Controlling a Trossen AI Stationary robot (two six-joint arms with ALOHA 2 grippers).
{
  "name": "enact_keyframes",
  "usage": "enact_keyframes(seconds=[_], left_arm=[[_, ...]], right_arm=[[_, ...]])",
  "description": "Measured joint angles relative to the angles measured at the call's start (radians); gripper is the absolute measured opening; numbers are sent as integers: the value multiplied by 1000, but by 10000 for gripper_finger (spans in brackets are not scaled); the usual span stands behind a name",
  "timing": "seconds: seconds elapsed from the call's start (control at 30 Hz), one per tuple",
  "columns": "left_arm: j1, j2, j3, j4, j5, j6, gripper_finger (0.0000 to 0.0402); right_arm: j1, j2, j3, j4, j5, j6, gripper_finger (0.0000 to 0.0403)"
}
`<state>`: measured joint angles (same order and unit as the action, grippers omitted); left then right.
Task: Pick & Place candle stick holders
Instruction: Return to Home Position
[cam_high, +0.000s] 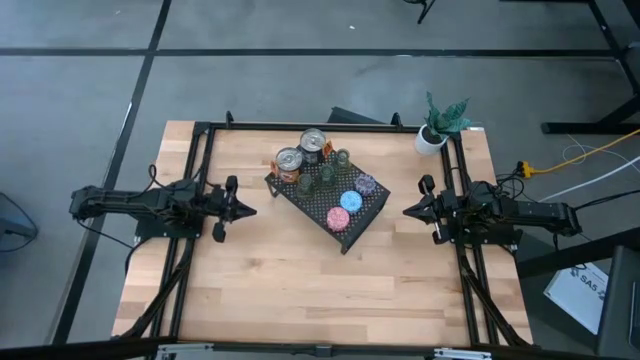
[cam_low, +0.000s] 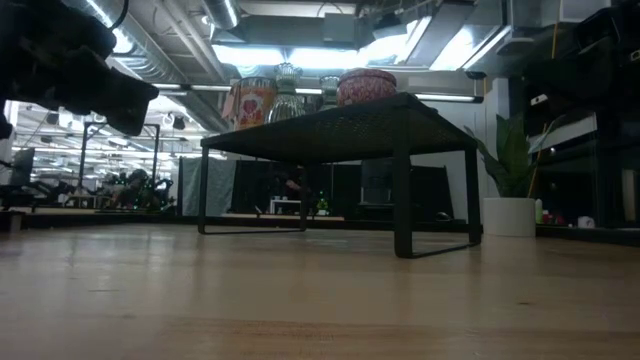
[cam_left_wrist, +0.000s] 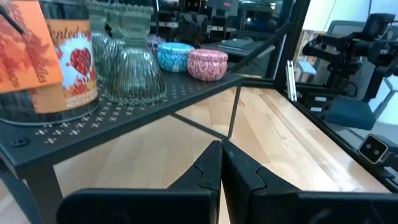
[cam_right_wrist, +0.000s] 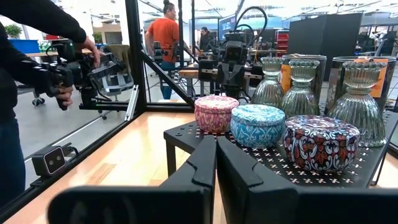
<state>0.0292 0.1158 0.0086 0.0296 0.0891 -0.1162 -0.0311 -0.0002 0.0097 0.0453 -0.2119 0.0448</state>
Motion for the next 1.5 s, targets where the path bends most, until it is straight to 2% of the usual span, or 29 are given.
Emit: enact_keyframes(seconds=[0.73,1.5], left_arm=[[-1,-115,0,-7,-22,-11,2],[-1,-116,0,-4,-11,-54,8]], right_arm=[[0,0,0,0,0,0,16],[0,0,0,0,0,0,16]])
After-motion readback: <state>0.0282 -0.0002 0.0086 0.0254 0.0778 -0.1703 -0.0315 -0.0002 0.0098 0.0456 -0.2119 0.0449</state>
